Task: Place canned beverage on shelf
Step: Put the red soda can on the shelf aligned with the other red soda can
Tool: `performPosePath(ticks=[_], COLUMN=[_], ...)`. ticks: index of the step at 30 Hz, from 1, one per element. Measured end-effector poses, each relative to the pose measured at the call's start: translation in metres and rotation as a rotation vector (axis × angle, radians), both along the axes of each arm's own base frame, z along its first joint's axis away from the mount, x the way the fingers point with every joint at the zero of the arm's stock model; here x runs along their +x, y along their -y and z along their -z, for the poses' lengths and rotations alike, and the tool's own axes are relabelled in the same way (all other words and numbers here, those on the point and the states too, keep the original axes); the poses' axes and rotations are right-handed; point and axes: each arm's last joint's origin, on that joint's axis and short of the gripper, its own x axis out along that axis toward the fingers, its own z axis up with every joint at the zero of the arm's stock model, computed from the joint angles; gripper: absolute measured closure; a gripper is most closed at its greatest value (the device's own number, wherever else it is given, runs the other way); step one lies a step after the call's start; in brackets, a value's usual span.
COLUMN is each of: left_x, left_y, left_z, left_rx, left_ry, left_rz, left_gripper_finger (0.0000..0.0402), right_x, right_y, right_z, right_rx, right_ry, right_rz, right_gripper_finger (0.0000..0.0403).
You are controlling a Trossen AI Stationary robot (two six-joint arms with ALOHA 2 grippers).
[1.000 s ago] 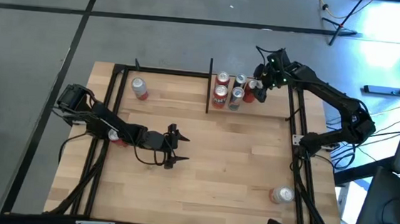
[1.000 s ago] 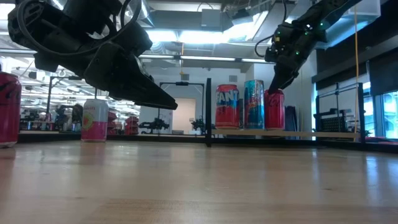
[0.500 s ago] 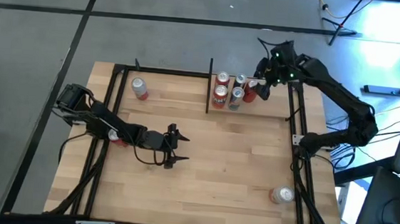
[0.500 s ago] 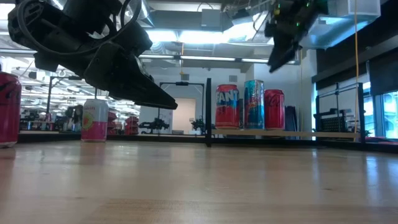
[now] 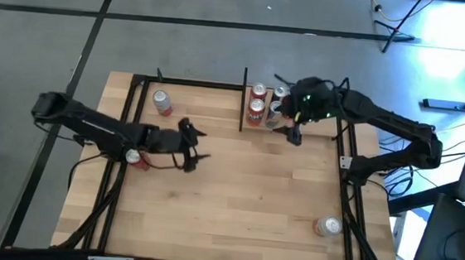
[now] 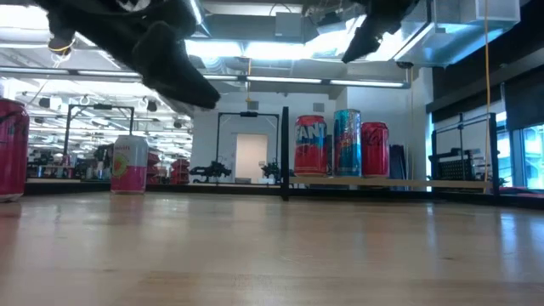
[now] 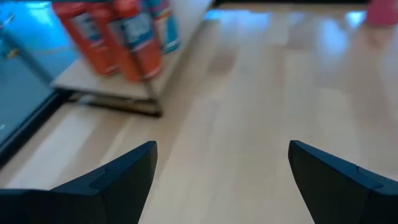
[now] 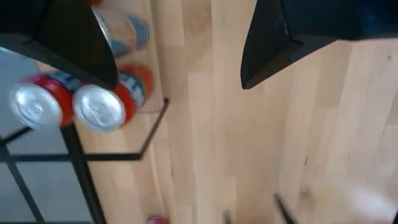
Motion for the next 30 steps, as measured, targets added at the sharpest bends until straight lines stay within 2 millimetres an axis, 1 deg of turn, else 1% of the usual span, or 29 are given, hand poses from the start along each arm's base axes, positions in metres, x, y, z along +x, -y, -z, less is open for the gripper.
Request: performPosePath(ticks=[5, 7, 9, 11, 15, 16, 18, 21, 24, 27, 30], left_x=[-0.012, -0.014, -0.016, -0.017, -0.019, -0.021, -0.026, -0.037, -0.052, -0.070, -0.083], left_y=[-0.013, -0.013, -0.012, -0.008, 0.002, 0.002, 0.001, -0.001, -0.002, 0.002, 0.008], left_z=[-0.014, -0.018, -0.022, -0.024, -0.022, -0.024, -0.034, -0.060, -0.082, -0.091, -0.090], left_rx=[-0.034, -0.055, -0.086, -0.150, -0.268, -0.308, -0.373, -0.417, -0.506, -0.613, -0.684], left_ry=[-0.099, -0.147, -0.172, -0.154, -0.166, -0.190, -0.249, -0.337, -0.407, -0.484, -0.550], left_rz=[-0.049, -0.047, -0.026, -0.016, -0.021, -0.055, -0.144, -0.291, -0.447, -0.618, -0.750], left_gripper_finger=[0.0058, 0.0058, 0.0058, 0.0058, 0.0058, 0.0058, 0.0058, 0.0058, 0.0058, 0.0058, 0.0058], right_x=[0.007, 0.009, 0.013, 0.015, 0.020, 0.021, 0.022, 0.025, 0.027, 0.030, 0.029], right_y=[-0.016, -0.021, -0.027, -0.033, -0.044, -0.046, -0.050, -0.052, -0.051, -0.051, -0.051], right_z=[0.024, 0.042, 0.062, 0.081, 0.106, 0.109, 0.111, 0.108, 0.099, 0.092, 0.092], right_rx=[-0.021, -0.007, -0.002, -0.006, -0.017, -0.023, -0.044, -0.092, -0.127, -0.142, -0.176], right_ry=[0.010, 0.002, 0.014, 0.047, 0.162, 0.191, 0.225, 0.263, 0.295, 0.322, 0.298], right_rz=[-0.021, -0.031, -0.051, -0.069, -0.107, -0.117, -0.143, -0.182, -0.198, -0.197, -0.223], right_gripper_finger=[0.0079, 0.0079, 0.0079, 0.0079, 0.0079, 0.0079, 0.0079, 0.0079, 0.0079, 0.0079, 0.0079])
